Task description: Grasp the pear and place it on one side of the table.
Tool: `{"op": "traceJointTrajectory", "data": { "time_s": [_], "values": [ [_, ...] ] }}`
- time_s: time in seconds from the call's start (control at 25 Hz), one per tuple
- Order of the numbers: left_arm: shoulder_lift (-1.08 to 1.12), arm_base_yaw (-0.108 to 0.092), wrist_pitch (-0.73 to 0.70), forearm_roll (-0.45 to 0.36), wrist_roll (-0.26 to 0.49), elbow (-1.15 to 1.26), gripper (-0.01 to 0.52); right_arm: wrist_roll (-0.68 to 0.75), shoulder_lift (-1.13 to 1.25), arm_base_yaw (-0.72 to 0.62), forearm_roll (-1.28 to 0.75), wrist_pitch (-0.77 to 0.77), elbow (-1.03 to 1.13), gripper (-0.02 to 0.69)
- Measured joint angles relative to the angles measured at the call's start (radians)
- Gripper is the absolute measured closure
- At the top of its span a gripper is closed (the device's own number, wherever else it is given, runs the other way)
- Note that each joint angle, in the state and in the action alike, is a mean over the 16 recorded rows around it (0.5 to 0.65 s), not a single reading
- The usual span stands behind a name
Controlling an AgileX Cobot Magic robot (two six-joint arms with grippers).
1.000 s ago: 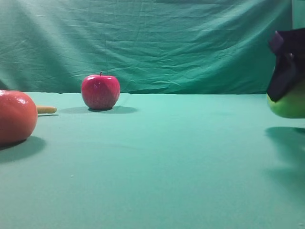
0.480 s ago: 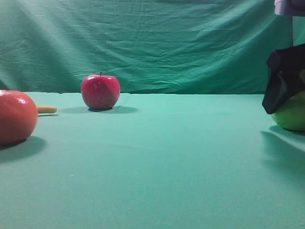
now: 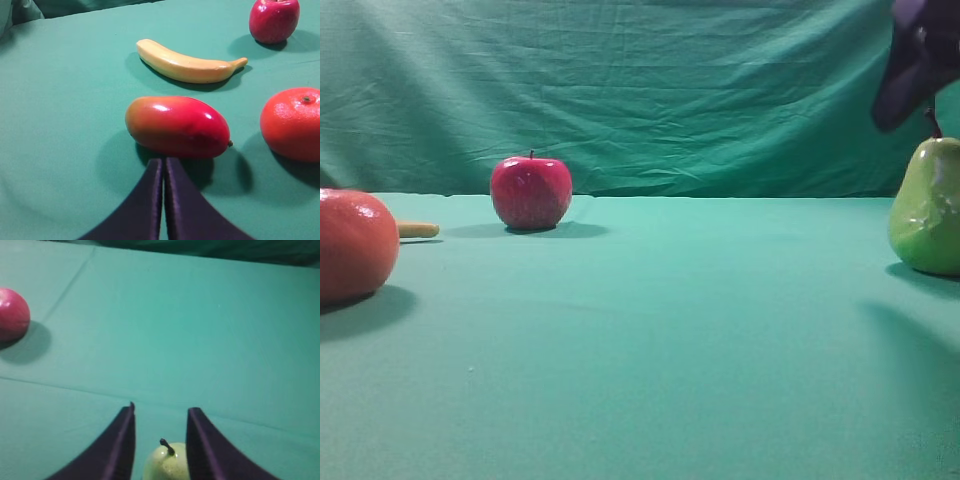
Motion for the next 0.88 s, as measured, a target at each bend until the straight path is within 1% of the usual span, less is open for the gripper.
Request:
{"op": "traceJointTrajectory", "data": {
  "time_s": [0.16,0.24,0.32,0.44,0.6,0.88],
  "values": [
    [0.000,0.000,0.000,0.000,0.000,0.000,0.514,0.000,-0.146,0.000,0.000,0.070,0.002,0.575],
    [0.000,0.000,0.000,0.000,0.000,0.000,0.514,0.000,-0.213,0.000,0.002,0.107,0.002,0.621],
    [0.000,0.000,0.000,0.000,0.000,0.000,0.514,0.000,-0.275,0.000,0.004,0.144,0.002,0.649],
    [0.000,0.000,0.000,0.000,0.000,0.000,0.514,0.000,-0.351,0.000,0.009,0.196,0.003,0.665],
    [0.000,0.000,0.000,0.000,0.000,0.000,0.514,0.000,-0.420,0.000,0.015,0.249,0.003,0.665],
    [0.000,0.000,0.000,0.000,0.000,0.000,0.514,0.009,-0.478,-0.007,0.001,0.289,0.017,0.665]
  ]
}}
